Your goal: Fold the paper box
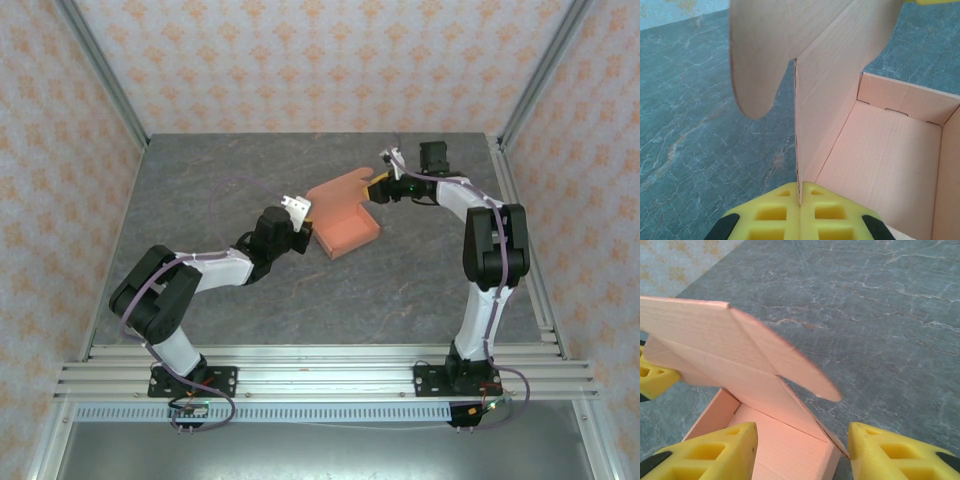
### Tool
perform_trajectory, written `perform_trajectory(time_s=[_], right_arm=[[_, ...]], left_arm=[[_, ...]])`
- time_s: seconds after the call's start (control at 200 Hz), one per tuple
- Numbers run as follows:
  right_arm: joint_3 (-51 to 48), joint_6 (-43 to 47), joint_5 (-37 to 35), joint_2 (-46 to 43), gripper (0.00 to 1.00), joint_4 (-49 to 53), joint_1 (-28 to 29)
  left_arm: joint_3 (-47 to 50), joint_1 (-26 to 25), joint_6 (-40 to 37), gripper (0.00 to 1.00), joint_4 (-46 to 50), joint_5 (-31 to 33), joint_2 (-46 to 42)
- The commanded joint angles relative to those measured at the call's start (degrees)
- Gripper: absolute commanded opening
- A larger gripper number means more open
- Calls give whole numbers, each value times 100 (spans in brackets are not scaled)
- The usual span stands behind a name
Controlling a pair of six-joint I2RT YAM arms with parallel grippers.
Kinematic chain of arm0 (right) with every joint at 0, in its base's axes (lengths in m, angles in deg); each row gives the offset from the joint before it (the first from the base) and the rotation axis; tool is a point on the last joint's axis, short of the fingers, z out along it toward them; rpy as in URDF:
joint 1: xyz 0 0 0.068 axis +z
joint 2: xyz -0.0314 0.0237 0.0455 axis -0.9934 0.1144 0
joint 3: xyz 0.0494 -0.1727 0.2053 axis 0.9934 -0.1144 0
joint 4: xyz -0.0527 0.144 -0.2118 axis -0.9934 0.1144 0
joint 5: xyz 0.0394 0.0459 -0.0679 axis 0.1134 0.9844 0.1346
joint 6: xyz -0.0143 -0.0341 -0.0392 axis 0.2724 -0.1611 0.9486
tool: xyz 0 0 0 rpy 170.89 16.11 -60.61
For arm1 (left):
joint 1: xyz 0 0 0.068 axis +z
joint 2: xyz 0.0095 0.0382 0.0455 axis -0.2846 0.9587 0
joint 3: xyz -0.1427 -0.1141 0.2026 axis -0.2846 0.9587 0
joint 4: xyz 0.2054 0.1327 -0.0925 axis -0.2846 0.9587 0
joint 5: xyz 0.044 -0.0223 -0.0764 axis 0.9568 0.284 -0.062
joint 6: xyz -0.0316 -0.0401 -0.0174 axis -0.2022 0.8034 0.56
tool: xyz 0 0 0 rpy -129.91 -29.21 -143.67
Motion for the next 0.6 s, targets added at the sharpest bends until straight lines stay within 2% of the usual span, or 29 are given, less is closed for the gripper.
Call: perform_trajectory(time_s=[0.0, 0.145, 0.24, 0.345, 0.43, 0.596], right_arm=[[187, 222, 192, 83, 48, 173, 98], [206, 184, 71, 69, 36, 290, 175], [130, 126, -165, -16, 20, 342, 283], [-257, -67, -588, -278, 6, 65, 493], [-843, -506, -1162, -603, 0, -656, 708], [-2241, -1499, -2411, -1281, 0, -2417, 1132]], left_arm=[[-118, 63, -22, 0, 194, -54, 129], [-142, 61, 54, 0, 183, 31, 144], [-176, 62, 173, 0, 157, 78, 151], [-172, 54, 349, 0, 69, 97, 135], [-118, 36, 571, 0, -54, 212, 110], [-22, -206, 899, 0, -204, 879, 87]])
